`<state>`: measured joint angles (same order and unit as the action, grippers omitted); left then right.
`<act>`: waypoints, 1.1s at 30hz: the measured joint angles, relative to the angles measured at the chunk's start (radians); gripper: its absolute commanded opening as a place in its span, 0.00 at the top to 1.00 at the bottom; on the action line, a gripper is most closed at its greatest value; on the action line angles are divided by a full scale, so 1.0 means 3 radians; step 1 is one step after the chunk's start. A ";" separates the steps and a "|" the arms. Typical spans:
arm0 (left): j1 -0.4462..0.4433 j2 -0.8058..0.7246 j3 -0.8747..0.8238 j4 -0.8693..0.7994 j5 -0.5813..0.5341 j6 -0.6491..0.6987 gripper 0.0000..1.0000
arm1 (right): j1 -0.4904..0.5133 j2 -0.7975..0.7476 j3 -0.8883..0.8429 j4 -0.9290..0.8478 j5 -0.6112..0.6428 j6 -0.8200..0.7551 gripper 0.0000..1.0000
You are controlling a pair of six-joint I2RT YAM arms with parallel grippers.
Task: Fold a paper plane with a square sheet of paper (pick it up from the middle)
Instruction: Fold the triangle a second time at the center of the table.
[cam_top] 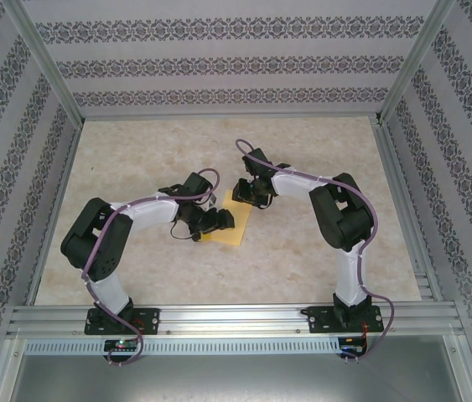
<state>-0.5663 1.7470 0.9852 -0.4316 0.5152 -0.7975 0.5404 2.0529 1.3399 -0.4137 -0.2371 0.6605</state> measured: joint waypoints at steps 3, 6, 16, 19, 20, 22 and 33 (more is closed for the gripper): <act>-0.0025 0.0000 0.0005 0.0001 0.0006 0.0008 0.26 | 0.0000 -0.0003 -0.0005 0.0009 0.0000 0.0000 0.64; -0.0025 0.0000 0.0011 0.0001 0.0008 0.0011 0.31 | 0.0000 -0.0003 -0.0005 0.0010 0.0000 0.0001 0.64; -0.0034 -0.0001 0.0011 0.0089 0.0036 0.0008 0.59 | -0.0058 -0.0092 -0.0120 0.0135 -0.0231 -0.0080 0.63; -0.0034 0.0000 0.0013 0.0089 0.0023 0.0009 0.63 | -0.0062 -0.0181 -0.0220 0.0134 -0.0390 -0.0150 0.63; -0.0034 0.0000 0.0011 0.0088 0.0017 0.0010 0.63 | -0.0061 -0.0219 -0.0252 0.0132 -0.0431 -0.0172 0.63; -0.0034 0.0000 0.0011 0.0088 0.0003 0.0009 0.63 | -0.0055 -0.0338 -0.0324 0.0134 -0.0509 -0.0193 0.64; -0.0034 0.0000 0.0011 0.0092 -0.0001 0.0009 0.60 | 0.0051 -0.0563 -0.0666 0.0155 -0.0612 -0.0175 0.82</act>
<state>-0.5766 1.7470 0.9886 -0.4042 0.5148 -0.7948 0.5556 1.8839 1.1400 -0.3672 -0.4206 0.6079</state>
